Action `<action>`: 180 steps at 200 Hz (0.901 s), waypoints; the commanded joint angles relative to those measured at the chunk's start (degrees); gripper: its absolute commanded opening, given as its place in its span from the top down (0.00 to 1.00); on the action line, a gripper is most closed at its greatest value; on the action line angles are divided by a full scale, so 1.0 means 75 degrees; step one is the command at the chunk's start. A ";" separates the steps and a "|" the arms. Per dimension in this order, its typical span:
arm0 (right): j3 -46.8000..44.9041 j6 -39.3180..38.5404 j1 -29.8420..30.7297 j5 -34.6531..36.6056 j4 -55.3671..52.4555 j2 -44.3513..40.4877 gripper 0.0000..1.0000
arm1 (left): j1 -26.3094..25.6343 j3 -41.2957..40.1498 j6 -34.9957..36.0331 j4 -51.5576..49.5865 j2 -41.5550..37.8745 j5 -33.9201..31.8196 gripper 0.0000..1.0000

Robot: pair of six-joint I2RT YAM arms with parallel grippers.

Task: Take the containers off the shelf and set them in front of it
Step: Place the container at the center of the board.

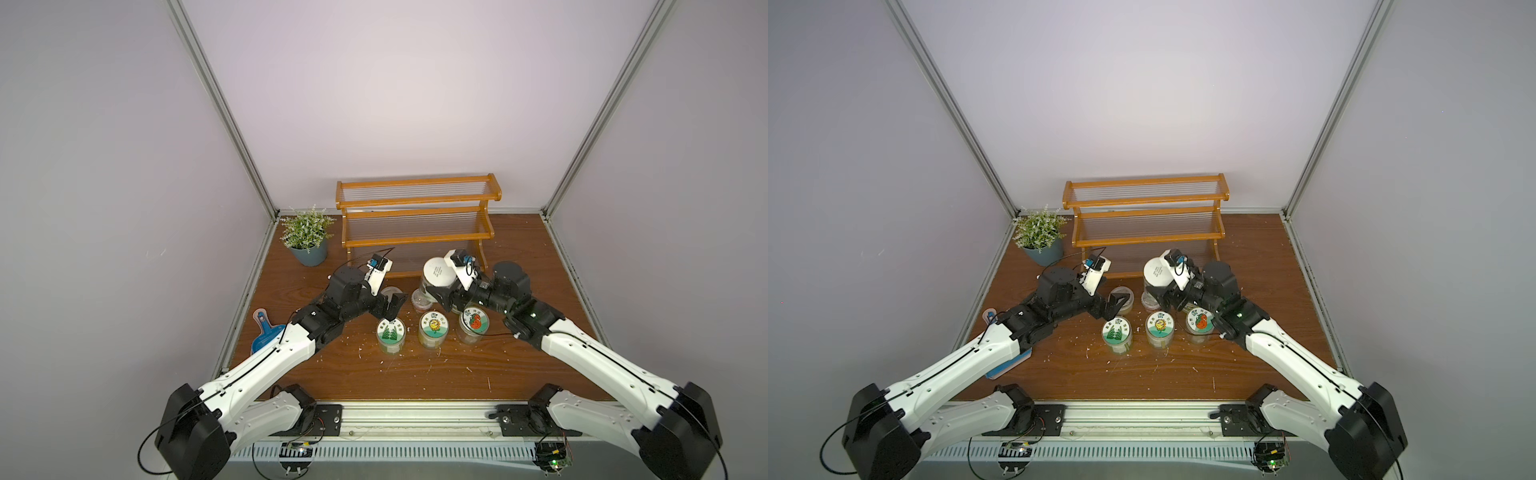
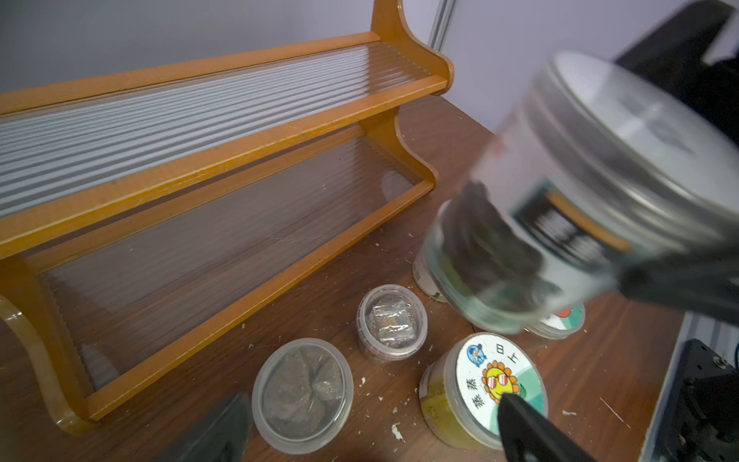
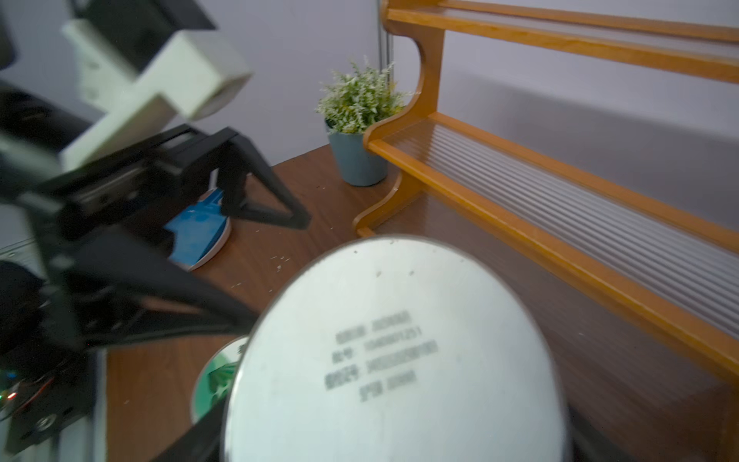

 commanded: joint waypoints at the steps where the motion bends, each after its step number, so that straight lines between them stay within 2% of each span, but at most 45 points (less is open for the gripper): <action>1: -0.0248 0.0162 0.0557 -0.0490 -0.0586 -0.0818 0.14 | 0.0276 0.0011 -0.0139 -0.0087 -0.0069 -0.0068 0.00; 41: -0.0779 0.0527 0.2296 0.0146 -0.0265 -0.1200 0.15 | 0.0406 0.0094 -0.0132 -0.0062 0.0012 0.0021 0.00; 90: -0.1369 0.0891 0.4187 0.0467 0.1357 -0.0250 0.14 | 0.0419 0.0134 -0.0108 -0.0112 0.0047 -0.0023 0.01; 125: -0.1588 0.0746 0.4489 0.0647 0.1690 0.0421 0.14 | 0.0419 0.0153 -0.0120 -0.0115 0.0106 -0.0047 0.00; 180: -0.1837 0.0439 0.4535 0.1015 0.2507 0.1438 0.14 | 0.0433 0.0197 -0.0079 -0.0209 0.0169 -0.0160 0.00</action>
